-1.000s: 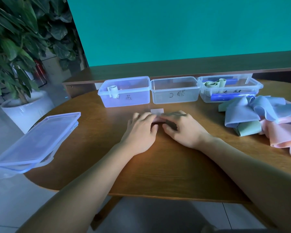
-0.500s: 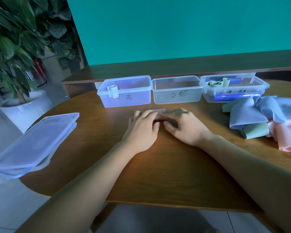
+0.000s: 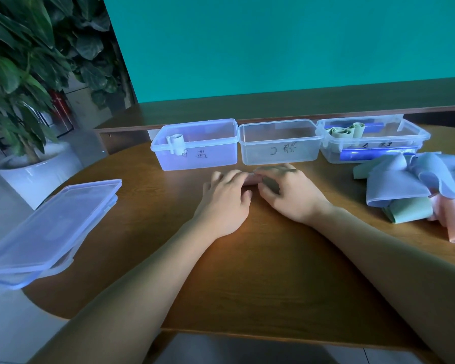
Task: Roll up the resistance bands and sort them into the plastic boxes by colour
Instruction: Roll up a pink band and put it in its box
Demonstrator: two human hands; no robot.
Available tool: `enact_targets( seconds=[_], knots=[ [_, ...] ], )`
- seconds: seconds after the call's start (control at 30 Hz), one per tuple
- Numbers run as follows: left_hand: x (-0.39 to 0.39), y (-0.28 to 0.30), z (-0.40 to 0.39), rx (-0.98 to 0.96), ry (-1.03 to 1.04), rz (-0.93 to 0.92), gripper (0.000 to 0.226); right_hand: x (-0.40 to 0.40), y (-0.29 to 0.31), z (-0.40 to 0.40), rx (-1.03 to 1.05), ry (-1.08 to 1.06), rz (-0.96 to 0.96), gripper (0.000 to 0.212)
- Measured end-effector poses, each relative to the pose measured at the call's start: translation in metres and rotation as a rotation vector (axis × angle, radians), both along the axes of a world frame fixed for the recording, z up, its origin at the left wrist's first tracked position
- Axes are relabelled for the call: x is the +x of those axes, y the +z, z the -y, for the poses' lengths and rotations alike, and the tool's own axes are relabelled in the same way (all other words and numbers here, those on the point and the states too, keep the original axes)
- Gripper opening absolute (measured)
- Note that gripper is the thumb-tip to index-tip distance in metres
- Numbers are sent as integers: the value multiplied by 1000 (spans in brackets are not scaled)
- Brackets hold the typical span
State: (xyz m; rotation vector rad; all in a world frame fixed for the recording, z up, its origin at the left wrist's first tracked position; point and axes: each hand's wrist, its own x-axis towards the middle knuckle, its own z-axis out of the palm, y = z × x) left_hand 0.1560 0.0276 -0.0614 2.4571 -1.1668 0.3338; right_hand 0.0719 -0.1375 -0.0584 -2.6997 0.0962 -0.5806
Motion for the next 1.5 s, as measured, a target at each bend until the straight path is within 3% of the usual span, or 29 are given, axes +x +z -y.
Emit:
enact_targets(
  seconds=[0.17,0.5,0.73,0.97,1.2,1.5],
  knots=[
    [8,1,6,36,22,-17,47,5,-1,3,-2,23,-57,39],
    [24,4,14,-107,-71,0,34,23,0,12,-9,-29,-80,38],
    [43,8,27,-107,18,-137,37,40,-2,19,-56,-79,-94,30],
    [60,4,32,-202,-18,-252,26,46,-6,23,-7,-23,-32,29],
    [55,7,32,-140,-29,-124,27,40,0,23,218,6,91,36],
    [39,10,35,-308,-125,-302,35,17,17,23,532,31,272,23]
  ],
)
